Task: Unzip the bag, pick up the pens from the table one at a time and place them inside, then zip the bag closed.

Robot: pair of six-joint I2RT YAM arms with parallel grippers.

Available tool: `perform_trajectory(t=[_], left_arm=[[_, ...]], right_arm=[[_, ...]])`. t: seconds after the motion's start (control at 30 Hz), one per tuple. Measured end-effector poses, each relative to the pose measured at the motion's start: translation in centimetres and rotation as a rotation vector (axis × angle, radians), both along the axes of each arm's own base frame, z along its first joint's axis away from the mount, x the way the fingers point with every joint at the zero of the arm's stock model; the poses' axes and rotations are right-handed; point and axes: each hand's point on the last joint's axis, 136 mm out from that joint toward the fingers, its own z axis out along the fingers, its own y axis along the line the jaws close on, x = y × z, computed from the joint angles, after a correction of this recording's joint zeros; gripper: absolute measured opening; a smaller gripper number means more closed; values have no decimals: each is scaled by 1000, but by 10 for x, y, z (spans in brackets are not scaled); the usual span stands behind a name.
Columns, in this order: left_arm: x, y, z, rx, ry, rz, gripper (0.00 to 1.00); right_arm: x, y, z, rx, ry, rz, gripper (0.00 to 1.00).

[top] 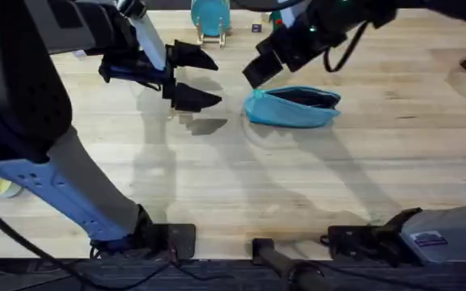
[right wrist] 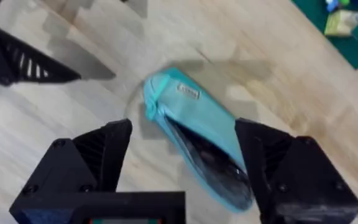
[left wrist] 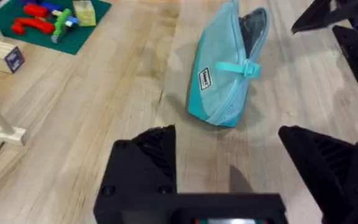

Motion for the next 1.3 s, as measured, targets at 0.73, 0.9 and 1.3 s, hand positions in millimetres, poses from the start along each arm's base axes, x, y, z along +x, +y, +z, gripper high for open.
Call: perform_trajectory(t=[0.73,0.9,1.3], left_arm=[[1,1,2,-11,-1,6,995],[1,1,2,-11,-1,6,994],[1,1,2,-9,-1,6,995]], right_arm=[[5,21,-30,-74,4,-48,995],[7,19,-30,-83,-4,-67,996],[13,22,-59,-125,40,-66,994]])
